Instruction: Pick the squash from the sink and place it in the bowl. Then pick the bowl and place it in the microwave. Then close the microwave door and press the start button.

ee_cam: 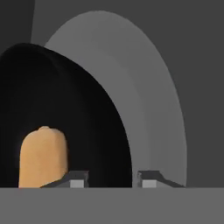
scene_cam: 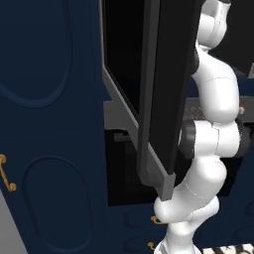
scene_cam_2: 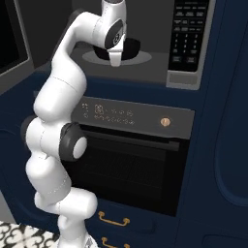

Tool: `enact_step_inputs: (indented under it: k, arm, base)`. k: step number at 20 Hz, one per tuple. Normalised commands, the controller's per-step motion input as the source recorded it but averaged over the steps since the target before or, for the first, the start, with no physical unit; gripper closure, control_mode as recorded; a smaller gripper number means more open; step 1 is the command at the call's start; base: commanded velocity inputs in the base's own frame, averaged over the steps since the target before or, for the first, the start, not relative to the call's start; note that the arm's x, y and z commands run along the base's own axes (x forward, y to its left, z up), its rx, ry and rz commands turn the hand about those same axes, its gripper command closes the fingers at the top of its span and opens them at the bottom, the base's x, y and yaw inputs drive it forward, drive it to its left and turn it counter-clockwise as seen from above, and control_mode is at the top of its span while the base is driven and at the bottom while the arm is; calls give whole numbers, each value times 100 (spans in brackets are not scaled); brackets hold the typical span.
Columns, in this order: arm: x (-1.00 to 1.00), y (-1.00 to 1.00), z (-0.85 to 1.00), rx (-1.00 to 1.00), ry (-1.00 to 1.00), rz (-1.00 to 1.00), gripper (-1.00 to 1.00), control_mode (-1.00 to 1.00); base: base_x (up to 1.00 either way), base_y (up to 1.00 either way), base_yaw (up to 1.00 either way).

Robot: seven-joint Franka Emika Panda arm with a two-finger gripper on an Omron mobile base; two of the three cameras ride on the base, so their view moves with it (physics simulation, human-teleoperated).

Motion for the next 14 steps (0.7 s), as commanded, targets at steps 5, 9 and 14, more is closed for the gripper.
enact_step_inputs:
  k: [5, 9, 14]
  arm:
    - [-37, 0, 0, 0, -28, 1, -100, -100]
    - [-74, 0, 0, 0, -14, 0, -100, -100]
    - [-95, 0, -1, -1, -6, 0, -100, -100]
  base:
    - [0, 0, 0]
    - [0, 0, 0]
    - [0, 0, 0]
